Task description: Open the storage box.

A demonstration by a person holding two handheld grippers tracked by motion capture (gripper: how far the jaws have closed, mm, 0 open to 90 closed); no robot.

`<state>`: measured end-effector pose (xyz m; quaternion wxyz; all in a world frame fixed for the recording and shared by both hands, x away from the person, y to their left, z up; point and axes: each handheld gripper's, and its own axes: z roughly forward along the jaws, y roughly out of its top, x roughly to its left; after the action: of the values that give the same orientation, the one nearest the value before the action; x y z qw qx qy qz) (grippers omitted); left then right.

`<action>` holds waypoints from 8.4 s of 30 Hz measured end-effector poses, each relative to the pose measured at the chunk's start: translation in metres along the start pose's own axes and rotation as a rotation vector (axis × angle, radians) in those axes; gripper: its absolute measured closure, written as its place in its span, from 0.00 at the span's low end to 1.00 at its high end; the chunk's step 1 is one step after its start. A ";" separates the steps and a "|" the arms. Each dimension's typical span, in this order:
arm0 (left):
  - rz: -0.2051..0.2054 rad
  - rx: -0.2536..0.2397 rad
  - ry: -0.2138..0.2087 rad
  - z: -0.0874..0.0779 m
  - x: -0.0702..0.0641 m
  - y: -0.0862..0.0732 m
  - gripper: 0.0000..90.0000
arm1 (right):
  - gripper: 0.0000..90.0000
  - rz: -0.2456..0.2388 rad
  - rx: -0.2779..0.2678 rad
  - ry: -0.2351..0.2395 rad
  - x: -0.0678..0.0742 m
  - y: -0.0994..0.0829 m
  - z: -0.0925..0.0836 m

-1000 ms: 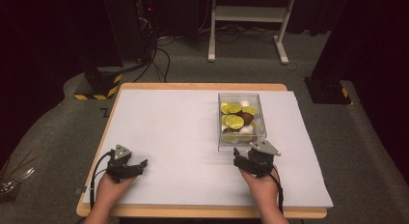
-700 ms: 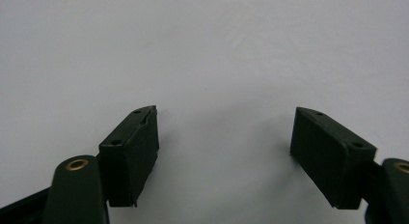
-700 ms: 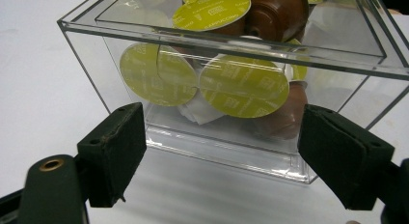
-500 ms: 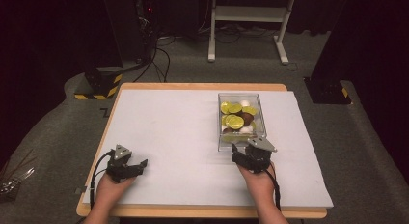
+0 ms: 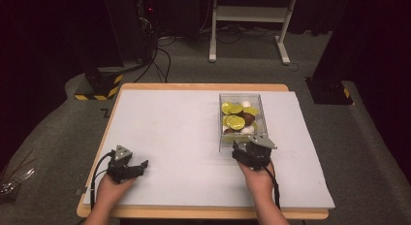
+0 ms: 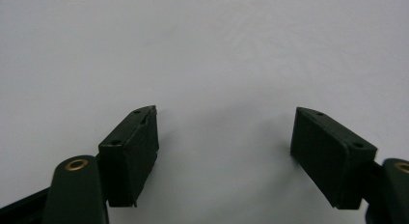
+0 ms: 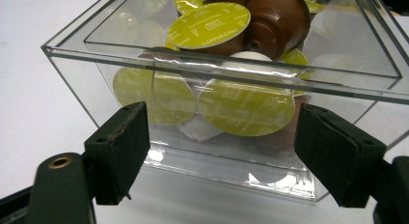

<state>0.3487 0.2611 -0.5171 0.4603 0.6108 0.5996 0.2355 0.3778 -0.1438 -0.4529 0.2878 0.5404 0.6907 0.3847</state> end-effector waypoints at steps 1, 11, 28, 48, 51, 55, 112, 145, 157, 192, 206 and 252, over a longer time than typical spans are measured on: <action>0.000 0.000 0.000 0.000 0.000 0.000 0.28 | 0.24 -0.004 -0.004 -0.005 0.001 0.001 0.001; 0.001 0.001 -0.002 0.000 0.000 0.000 0.28 | 0.27 0.004 -0.010 -0.031 0.007 0.006 0.003; 0.003 0.002 -0.003 0.000 0.000 0.000 0.28 | 0.33 0.027 -0.033 -0.137 0.020 0.004 0.007; 0.009 0.005 -0.003 0.000 0.000 0.000 0.28 | 0.36 0.049 -0.040 -0.169 0.025 0.003 0.006; 0.010 0.005 -0.003 0.000 0.000 0.000 0.28 | 0.36 0.047 -0.041 -0.167 0.025 0.002 0.005; 0.011 0.005 -0.003 0.000 0.000 0.000 0.28 | 0.36 0.046 -0.043 -0.165 0.025 0.000 0.003; 0.021 0.010 -0.002 -0.001 0.001 0.000 0.28 | 0.36 0.034 -0.070 -0.142 0.033 -0.034 -0.043; 0.021 0.010 -0.002 -0.001 0.001 0.000 0.28 | 0.36 0.028 -0.074 -0.131 0.039 -0.052 -0.067; 0.020 0.009 -0.002 0.000 0.001 0.000 0.28 | 0.36 0.030 -0.075 -0.130 0.041 -0.058 -0.073; 0.019 0.008 -0.001 0.000 0.001 0.000 0.28 | 0.28 0.075 -0.133 -0.082 0.016 -0.042 -0.097; 0.015 0.005 -0.001 0.000 0.000 0.000 0.28 | 0.38 0.094 -0.165 -0.019 -0.010 -0.021 -0.086; 0.020 0.008 -0.002 -0.001 0.001 0.000 0.28 | 0.61 0.055 -0.112 0.020 -0.069 -0.013 -0.059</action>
<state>0.3483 0.2618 -0.5172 0.4561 0.6188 0.5940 0.2370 0.3407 -0.2247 -0.4334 0.3001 0.5381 0.6559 0.4361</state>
